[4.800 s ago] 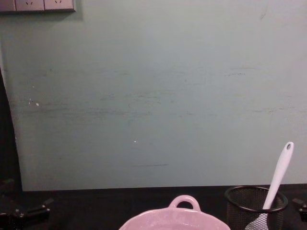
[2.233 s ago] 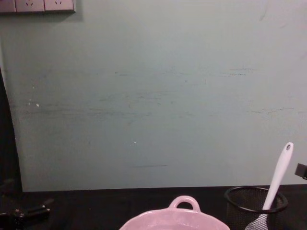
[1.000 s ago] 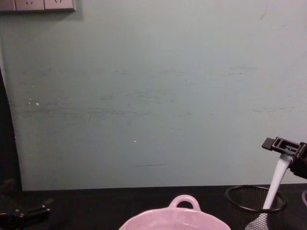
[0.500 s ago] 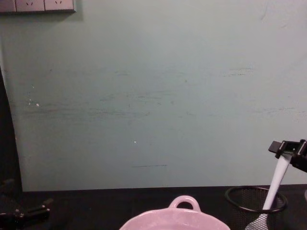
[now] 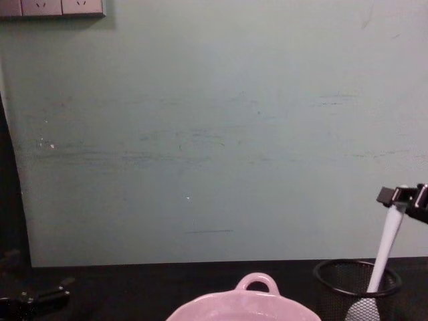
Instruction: Use the one hand to pick up the spoon and stir the clear water in the bowl.
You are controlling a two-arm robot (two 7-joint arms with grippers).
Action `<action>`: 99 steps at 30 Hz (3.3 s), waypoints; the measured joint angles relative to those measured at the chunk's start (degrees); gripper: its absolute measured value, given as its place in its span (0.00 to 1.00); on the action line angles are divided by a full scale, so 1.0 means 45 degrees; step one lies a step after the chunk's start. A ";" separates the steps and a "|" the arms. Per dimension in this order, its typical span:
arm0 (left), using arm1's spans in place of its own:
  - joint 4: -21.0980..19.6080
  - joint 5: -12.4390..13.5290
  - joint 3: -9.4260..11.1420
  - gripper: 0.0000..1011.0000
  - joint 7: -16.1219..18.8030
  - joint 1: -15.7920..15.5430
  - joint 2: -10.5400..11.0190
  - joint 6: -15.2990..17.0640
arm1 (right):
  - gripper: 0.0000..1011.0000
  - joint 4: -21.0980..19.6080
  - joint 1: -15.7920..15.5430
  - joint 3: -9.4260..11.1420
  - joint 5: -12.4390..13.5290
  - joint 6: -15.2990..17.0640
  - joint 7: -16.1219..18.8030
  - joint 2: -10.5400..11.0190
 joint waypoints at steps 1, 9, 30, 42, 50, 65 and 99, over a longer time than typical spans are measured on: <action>0.0000 0.0000 0.0000 1.00 0.0000 0.0001 0.0000 0.0000 | 0.11 -0.0231 -0.0014 -0.0054 -0.0206 -0.0046 -0.0029 0.0114; 0.0000 0.0001 0.0000 1.00 0.0000 0.0001 0.0000 0.0000 | 0.11 -0.1482 0.0177 -0.0395 -0.1361 -0.0001 0.0191 0.0864; 0.0000 0.0000 0.0000 1.00 0.0000 0.0001 0.0000 0.0000 | 0.11 -0.3878 0.1817 -0.1126 -0.2073 0.2133 0.0679 0.2199; 0.0000 0.0000 0.0000 1.00 0.0000 0.0001 0.0000 0.0001 | 0.11 -0.3987 0.2314 -0.1365 -0.2149 0.2387 0.0566 0.2252; 0.0000 0.0000 0.0000 1.00 0.0000 0.0001 0.0000 0.0000 | 0.11 -0.3962 0.2268 -0.1338 -0.2142 0.2374 0.0566 0.2243; 0.0000 0.0000 0.0000 1.00 0.0000 0.0000 0.0000 0.0001 | 0.11 -0.3940 0.2232 -0.1307 -0.2124 0.2343 0.0568 0.2228; 0.0000 0.0000 -0.0001 1.00 0.0000 0.0000 0.0000 0.0000 | 0.11 -0.0057 0.3120 -0.4005 -0.4414 -0.1028 0.3212 -0.1047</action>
